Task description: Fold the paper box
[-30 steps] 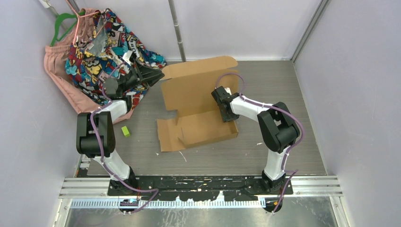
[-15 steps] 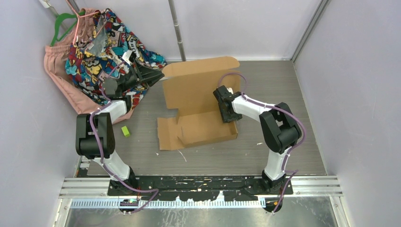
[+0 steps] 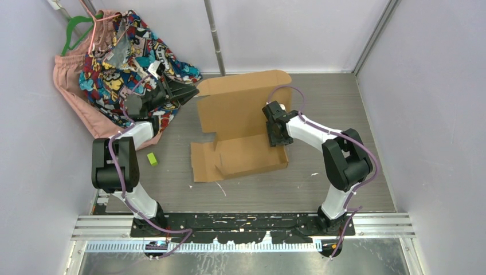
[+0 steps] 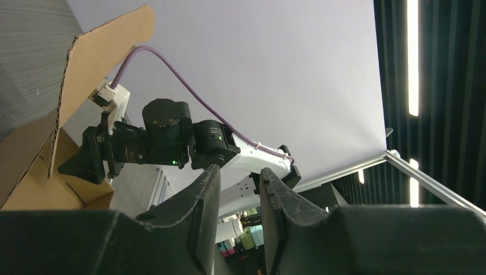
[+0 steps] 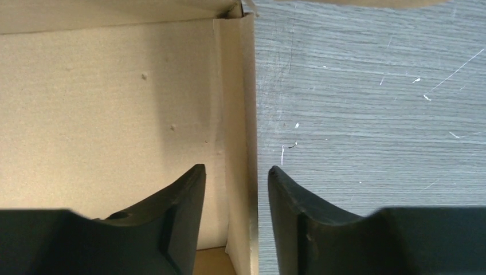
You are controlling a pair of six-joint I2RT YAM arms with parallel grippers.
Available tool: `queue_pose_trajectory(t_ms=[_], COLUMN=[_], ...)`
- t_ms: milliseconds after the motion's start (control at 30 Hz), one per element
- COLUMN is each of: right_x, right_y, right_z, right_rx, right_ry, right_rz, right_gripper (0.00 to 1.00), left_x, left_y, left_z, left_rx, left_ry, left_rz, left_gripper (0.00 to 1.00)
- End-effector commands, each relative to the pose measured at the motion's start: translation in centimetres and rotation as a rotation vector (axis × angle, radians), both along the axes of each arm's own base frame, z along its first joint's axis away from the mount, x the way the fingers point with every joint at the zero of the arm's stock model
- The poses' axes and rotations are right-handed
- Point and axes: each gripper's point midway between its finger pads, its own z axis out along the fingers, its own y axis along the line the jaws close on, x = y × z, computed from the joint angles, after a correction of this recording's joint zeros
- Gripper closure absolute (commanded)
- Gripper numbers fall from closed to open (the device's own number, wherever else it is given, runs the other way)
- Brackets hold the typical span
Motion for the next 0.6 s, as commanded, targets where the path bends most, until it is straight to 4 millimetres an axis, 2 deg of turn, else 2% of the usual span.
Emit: queue_pose_trajectory(t_ms=[0,133,233,267,567], right_x=[0.2,-0.1,-0.2,-0.1,0.1], right_y=[-0.5,-1.4,-2.0,-2.4,-3.9], right_z=[1.2,0.6,0.3,0.4,1.2], right_rx=[0.02,-0.027,-0.062,-0.076,-0.162], right_ry=[-0.042,-0.028,-0.023,-0.024,-0.059], right_rz=[-0.031,-0.042,-0.048,-0.054,-0.069], right_gripper=[0.53,0.59,0.76,0.78,0.78], left_x=[-1.9,-2.0,-2.1,-2.1,-1.9], left_y=[0.1,0.1,0.1,0.1,0.1], left_z=[2.2,2.4,2.5,2.5,2.4], left_rx=[0.01,0.009,0.008,0.009,0.011], left_ry=[-0.121,-0.123,-0.125,-0.124,-0.123], left_rz=[-0.001,-0.001,-0.001,-0.001,-0.003], left_gripper=[0.68,0.68,0.68,0.68,0.68])
